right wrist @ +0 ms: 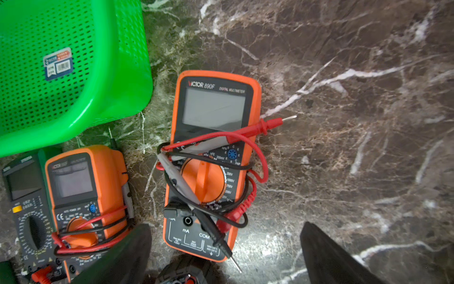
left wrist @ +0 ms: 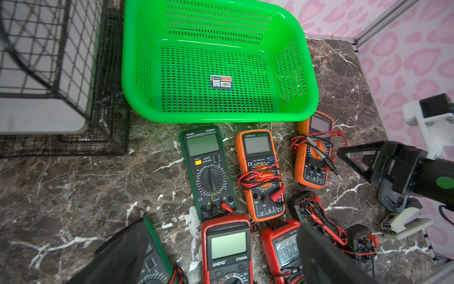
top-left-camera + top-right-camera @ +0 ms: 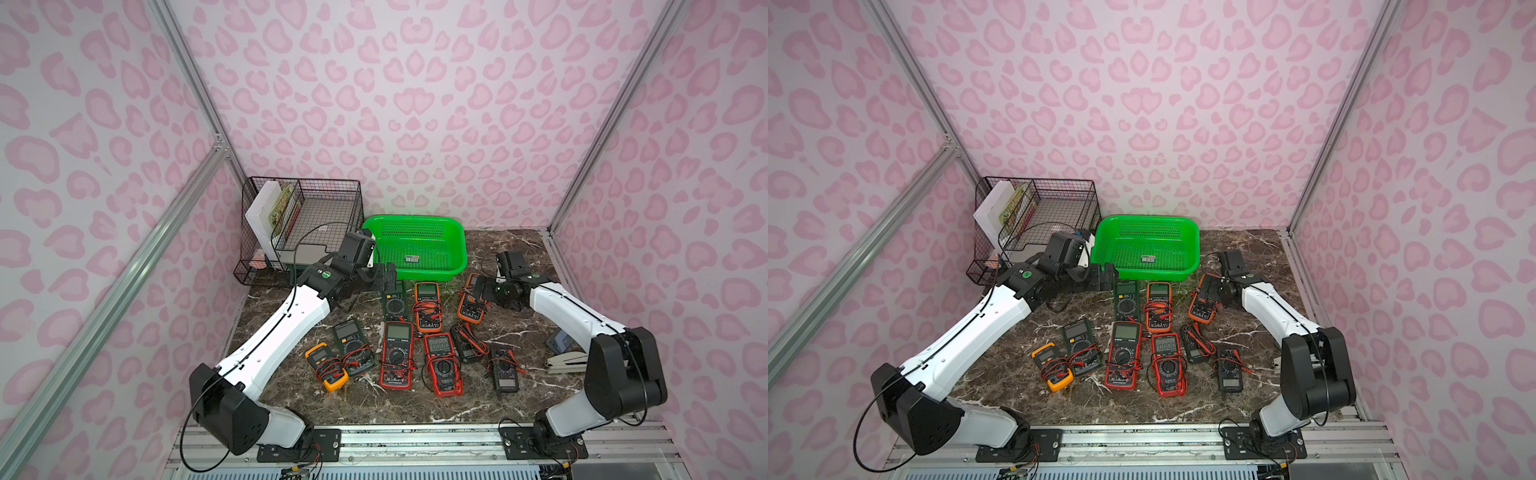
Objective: Put the multimeter into the basket
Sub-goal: Pick up the multimeter from the center of the board.
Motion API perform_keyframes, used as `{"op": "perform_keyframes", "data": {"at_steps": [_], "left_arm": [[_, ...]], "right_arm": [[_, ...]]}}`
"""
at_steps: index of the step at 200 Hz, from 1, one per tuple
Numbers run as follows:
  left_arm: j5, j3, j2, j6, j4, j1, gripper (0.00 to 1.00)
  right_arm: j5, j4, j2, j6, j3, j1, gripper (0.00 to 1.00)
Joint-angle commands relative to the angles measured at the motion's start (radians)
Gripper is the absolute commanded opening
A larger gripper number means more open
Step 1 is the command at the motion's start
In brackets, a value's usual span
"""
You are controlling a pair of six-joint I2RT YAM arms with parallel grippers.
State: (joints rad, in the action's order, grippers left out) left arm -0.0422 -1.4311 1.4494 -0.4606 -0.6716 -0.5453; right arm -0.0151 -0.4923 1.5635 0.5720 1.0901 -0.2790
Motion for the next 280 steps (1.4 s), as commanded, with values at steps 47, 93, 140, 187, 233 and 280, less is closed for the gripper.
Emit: {"op": "perform_keyframes", "data": {"at_steps": [47, 93, 140, 187, 233, 280], "left_arm": [[0.029, -0.103, 0.092, 0.045, -0.022, -0.005, 0.99], [0.042, -0.102, 0.106, 0.048, -0.023, -0.005, 0.98], [0.053, -0.091, 0.107, 0.051, -0.024, -0.005, 0.99], [0.062, -0.073, 0.103, 0.054, -0.025, -0.005, 0.99], [0.062, -0.056, 0.097, 0.063, -0.025, -0.006, 0.98], [0.067, -0.057, 0.102, 0.059, -0.039, -0.005, 0.99]], "right_arm": [[-0.033, -0.020, 0.073, 0.022, 0.044, -0.033, 1.00], [-0.035, -0.009, 0.126, 0.033, 0.073, -0.045, 1.00], [-0.037, 0.010, 0.172, 0.045, 0.082, -0.046, 1.00], [-0.035, 0.023, 0.234, 0.049, 0.111, -0.050, 1.00], [-0.028, 0.035, 0.306, 0.054, 0.133, -0.051, 1.00], [-0.026, 0.035, 0.330, 0.043, 0.138, -0.051, 0.85]]}}
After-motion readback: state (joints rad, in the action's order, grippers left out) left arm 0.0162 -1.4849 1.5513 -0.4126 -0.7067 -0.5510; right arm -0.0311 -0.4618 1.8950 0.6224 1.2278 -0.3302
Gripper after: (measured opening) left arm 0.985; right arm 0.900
